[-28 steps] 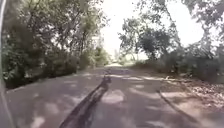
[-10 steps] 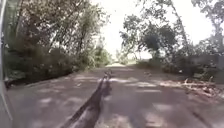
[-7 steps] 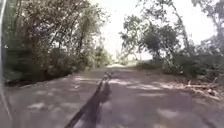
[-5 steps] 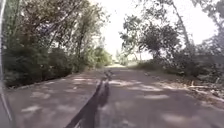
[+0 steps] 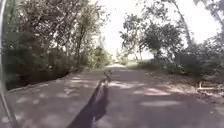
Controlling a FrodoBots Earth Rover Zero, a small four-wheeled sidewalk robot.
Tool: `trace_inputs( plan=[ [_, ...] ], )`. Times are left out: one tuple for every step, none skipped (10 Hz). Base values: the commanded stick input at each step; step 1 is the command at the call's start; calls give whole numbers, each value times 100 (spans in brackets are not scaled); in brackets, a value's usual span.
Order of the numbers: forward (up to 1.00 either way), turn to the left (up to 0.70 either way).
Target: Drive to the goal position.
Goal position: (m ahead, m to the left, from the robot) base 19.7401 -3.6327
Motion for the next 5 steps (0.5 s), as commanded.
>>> trace_inputs(
  plan=[
    [70,0],
    [70,0],
    [70,0],
    [70,0],
    [70,0]
  ],
)
